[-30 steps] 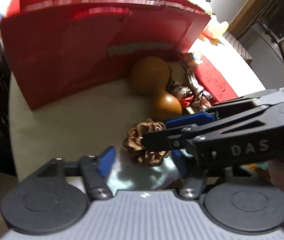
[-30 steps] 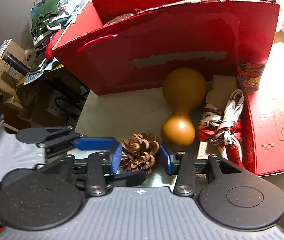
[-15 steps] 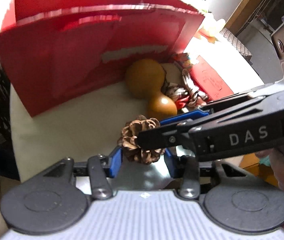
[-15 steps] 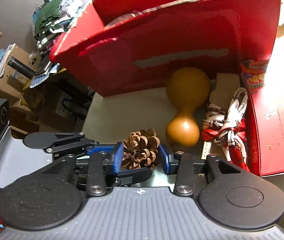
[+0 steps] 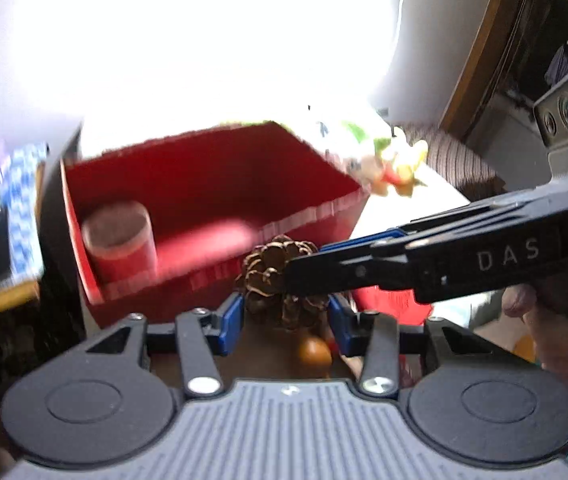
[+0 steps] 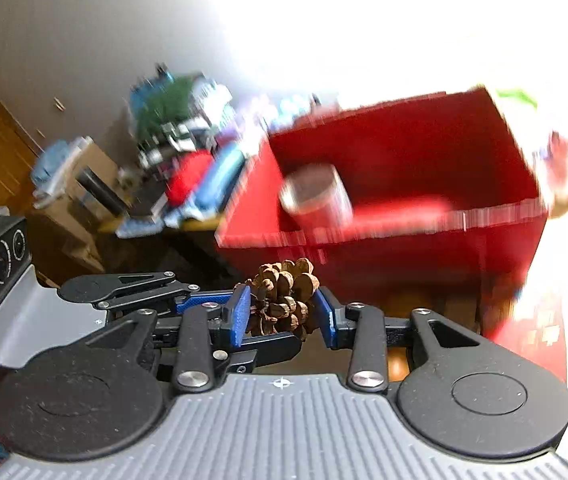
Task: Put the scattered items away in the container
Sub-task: 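Grasp the pine cone with the left tool and lift it, then carry the pine cone into the red box and open the left tool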
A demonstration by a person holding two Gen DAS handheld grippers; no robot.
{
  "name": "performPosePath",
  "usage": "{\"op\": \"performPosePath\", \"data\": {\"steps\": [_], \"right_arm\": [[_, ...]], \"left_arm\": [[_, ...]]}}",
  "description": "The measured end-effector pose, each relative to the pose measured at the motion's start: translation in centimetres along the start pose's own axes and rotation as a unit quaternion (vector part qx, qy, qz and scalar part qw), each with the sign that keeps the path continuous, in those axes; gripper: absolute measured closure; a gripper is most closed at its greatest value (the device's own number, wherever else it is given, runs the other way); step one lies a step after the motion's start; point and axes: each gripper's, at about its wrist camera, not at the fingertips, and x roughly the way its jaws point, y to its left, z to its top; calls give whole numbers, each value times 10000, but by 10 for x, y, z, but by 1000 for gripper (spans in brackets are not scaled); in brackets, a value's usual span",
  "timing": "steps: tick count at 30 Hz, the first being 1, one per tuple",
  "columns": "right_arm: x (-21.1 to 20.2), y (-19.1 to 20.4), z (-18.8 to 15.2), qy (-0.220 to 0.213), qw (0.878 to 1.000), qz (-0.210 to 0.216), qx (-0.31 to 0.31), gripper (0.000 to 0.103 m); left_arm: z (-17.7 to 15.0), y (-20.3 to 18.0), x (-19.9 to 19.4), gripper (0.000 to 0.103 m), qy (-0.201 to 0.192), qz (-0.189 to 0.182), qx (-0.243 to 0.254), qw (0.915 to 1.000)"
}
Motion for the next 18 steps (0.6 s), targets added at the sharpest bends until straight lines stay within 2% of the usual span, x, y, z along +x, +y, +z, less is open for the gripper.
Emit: {"op": "performPosePath", "data": {"steps": [4, 7, 10, 18], "right_arm": [[3, 0, 29, -332, 9990, 47, -291, 64], [18, -8, 46, -362, 9985, 93, -389, 64], [40, -21, 61, -174, 9992, 135, -329, 64], [96, -52, 88, 671, 9973, 220, -199, 64]], "left_arm": [[32, 4, 5, 59, -152, 189, 49, 9997], [48, 13, 19, 59, -144, 373, 3, 9992], [56, 26, 39, 59, 38, 435, -269, 9987], [65, 53, 89, 59, 515, 663, -913, 9923]]}}
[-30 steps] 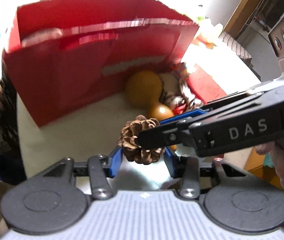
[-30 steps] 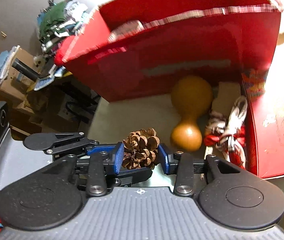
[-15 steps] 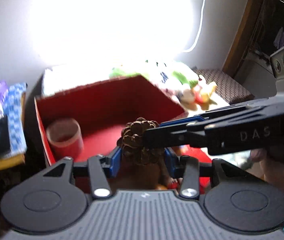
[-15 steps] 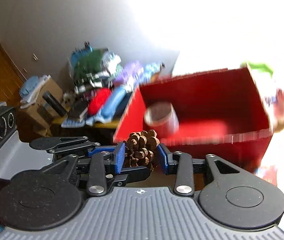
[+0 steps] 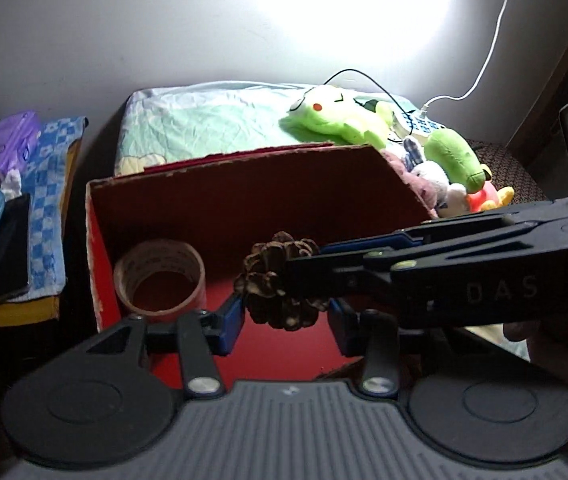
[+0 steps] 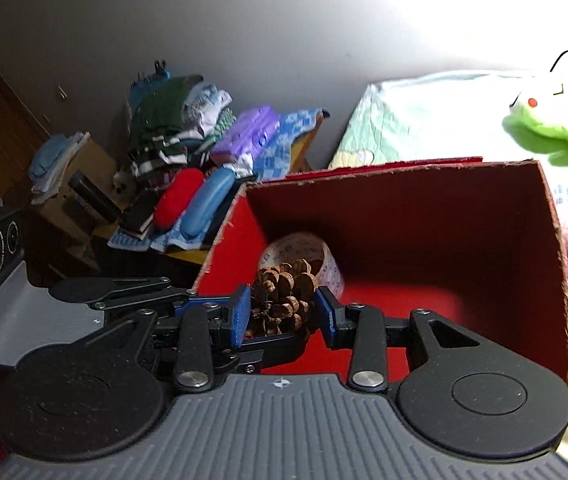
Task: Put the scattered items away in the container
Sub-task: 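Carry the pine cone into the red box and open the left tool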
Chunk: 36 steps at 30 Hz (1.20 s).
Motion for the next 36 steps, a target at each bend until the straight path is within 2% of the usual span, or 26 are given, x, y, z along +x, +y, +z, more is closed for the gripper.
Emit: {"op": "performPosePath", "data": {"steps": [7, 13, 16, 20, 24, 27, 31, 36], "right_arm": [[40, -16, 16, 779, 9968, 169, -103, 64], [74, -31, 23, 1428, 9887, 430, 121, 65], [82, -37, 25, 1646, 9845, 554, 238, 64], [92, -49, 24, 1953, 9777, 642, 422, 65], [99, -60, 23, 2154, 9730, 611, 569, 70], [107, -67, 23, 2336, 9704, 338, 517, 71], [114, -78, 22, 2530, 9623, 603, 792, 71], [113, -82, 21, 2579, 9585, 801, 909, 71]], "left_arm": [[-1, 17, 29, 59, 387, 300, -541, 9973], [-7, 29, 49, 59, 776, 553, -926, 9911], [-7, 24, 56, 59, 906, 804, -833, 9891], [-4, 25, 69, 58, 1209, 915, -974, 9836], [-4, 18, 81, 58, 1440, 1175, -792, 9794], [-3, 12, 87, 53, 1504, 1346, -648, 9773], [-2, 7, 89, 53, 1561, 1657, -442, 9727], [-1, 8, 71, 54, 1475, 1748, -518, 9721]]}}
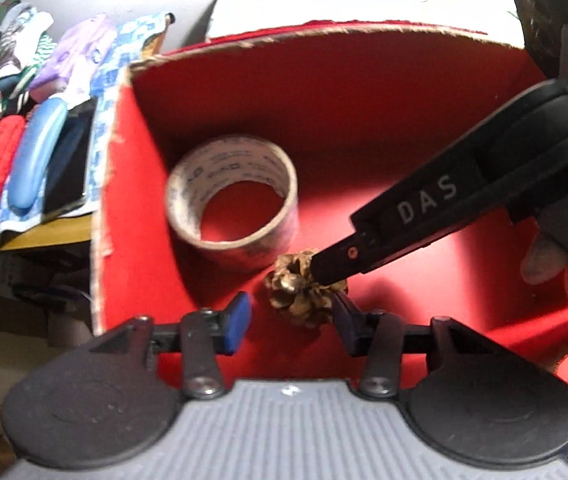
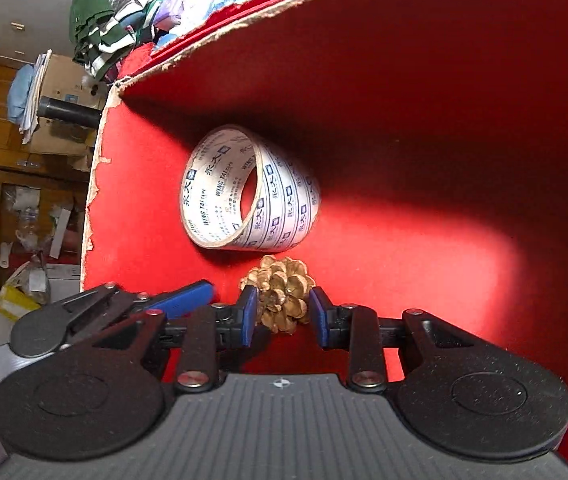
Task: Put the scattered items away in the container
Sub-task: 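Carry the pine cone into the red box and open the left tool, then withdraw the left tool from the red box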
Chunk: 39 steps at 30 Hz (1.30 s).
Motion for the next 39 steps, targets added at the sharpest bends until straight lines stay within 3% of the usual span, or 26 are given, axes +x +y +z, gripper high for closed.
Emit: {"op": "performPosePath", "data": {"steps": [6, 10, 15, 16, 20, 25, 28, 39], "right_arm": [[-13, -9, -2, -546, 9982, 56, 256, 71], [-21, -22, -5, -926, 9931, -190, 699, 69], [-28, -27, -9, -1219, 9879, -368, 885, 68], [-28, -27, -8, -1240, 9874, -375, 905, 68], [-29, -33, -8, -1236, 9863, -338, 1035, 66], [-28, -30, -6, -1204, 9872, -327, 996, 65], [-26, -28, -5, -1177, 9874, -338, 998, 64], [-23, -24, -3, -1207, 9876, -357, 940, 63]], "left_arm": [[-1, -3, -33, 54, -370, -21, -102, 9993], [6, -9, -40, 54, -566, -577, -151, 9966], [11, -26, -22, 54, -470, -1186, -188, 9916], [11, -30, -21, 64, -454, -1330, -214, 9898], [15, -26, -2, 66, -183, -1566, -494, 9862], [13, -20, 18, 65, 68, -1495, -707, 9862], [14, -21, 15, 64, 16, -1171, -653, 9910], [14, 10, 24, 62, 335, -487, -1040, 9928]]}}
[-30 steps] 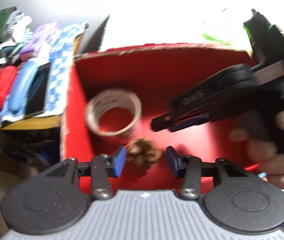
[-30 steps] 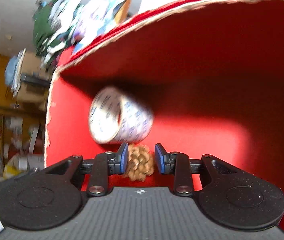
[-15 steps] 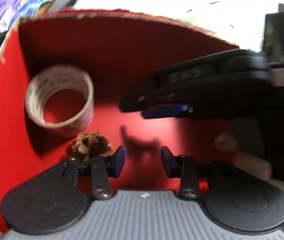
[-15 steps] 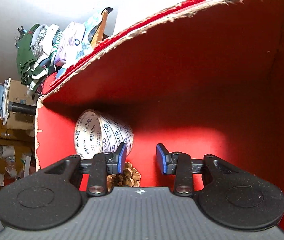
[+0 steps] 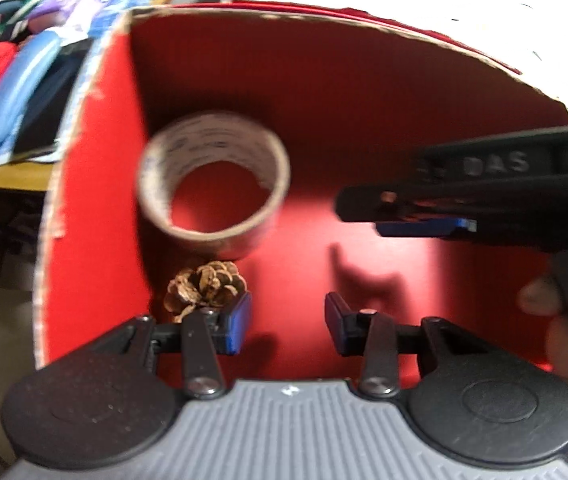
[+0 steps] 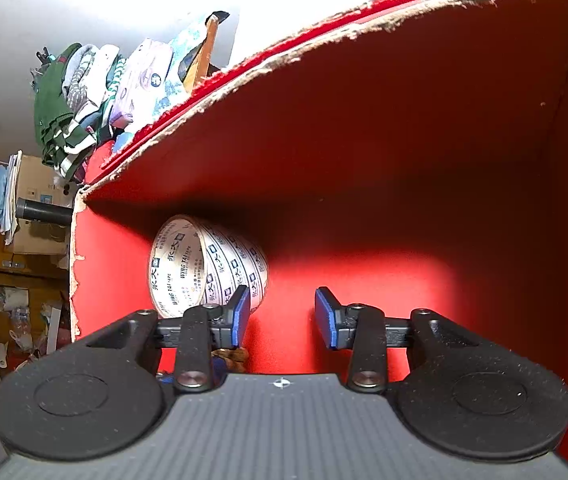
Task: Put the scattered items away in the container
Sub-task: 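Withdraw the left tool from the red box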
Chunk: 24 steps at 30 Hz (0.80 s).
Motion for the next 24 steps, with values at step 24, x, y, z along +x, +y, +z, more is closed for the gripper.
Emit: {"op": "performPosePath", "data": {"steps": [24], "right_arm": [[4, 7, -1, 48, 9990, -261, -358, 63]], "left_arm": [[-1, 7, -1, 56, -157, 52, -149, 9998]]}}
